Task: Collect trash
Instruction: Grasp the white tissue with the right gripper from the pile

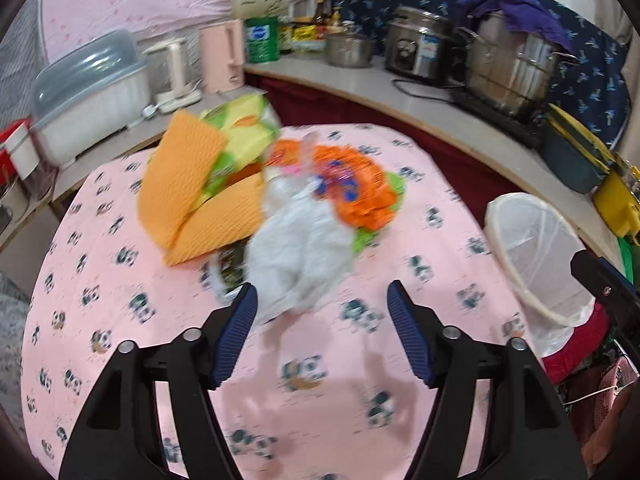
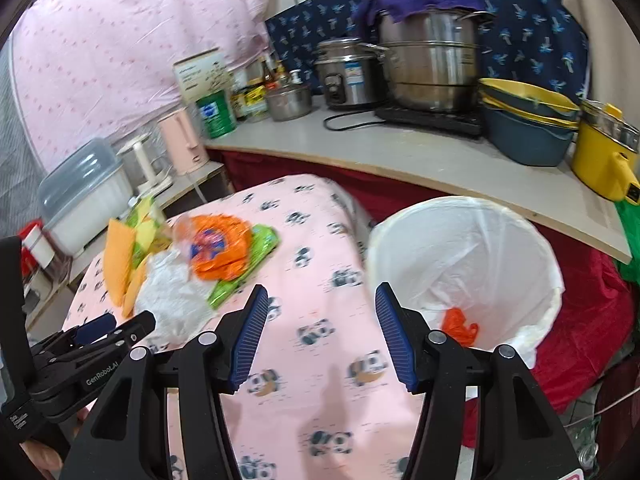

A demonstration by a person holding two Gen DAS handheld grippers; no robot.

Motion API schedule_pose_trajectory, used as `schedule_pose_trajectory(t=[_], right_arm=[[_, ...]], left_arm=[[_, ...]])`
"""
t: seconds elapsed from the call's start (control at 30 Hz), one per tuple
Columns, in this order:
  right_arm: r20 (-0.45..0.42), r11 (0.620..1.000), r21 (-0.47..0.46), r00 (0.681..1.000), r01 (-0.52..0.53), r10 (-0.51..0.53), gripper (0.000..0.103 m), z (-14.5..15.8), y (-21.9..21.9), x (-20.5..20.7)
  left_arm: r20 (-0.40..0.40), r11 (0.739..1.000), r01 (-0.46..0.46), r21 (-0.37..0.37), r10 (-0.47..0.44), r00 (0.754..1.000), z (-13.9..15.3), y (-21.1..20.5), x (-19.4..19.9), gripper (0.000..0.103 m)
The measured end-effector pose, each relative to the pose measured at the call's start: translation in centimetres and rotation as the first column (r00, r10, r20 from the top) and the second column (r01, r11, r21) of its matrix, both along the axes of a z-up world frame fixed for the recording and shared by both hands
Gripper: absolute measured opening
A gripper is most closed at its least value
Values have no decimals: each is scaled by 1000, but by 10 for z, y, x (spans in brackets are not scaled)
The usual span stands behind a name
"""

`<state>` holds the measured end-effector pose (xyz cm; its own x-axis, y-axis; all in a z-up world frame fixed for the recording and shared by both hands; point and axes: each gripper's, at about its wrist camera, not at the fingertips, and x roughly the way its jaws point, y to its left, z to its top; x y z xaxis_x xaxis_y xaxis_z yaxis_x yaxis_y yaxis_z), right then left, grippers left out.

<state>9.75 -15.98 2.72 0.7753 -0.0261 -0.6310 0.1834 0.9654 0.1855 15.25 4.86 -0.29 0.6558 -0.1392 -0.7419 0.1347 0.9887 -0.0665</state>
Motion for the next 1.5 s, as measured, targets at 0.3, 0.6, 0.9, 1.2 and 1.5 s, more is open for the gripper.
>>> schedule_pose_trajectory(t=[0.3,0.6,0.9,1.2,1.5], right_arm=[[-52,990,4,988,-143,143,55,-18,81,28],[-103,973,27,968,-229,230,55,-42,138,61],[-129,969,76,961,-237,245,71,-60,159,90],[-164,972,74,959,-221,230,75,-80,166,109],[-168,964,97,950,-249,263,7,-83,157,106]], left_arm=[[-26,997,-80,16,80,996,-17,70,-6,76],[-53,984,-173,30,174,983,-33,116,3,78],[-76,983,-182,7,182,980,-44,129,14,83],[-91,979,-204,3,204,975,-52,133,23,84],[-101,985,-172,-14,169,980,-53,119,30,84]])
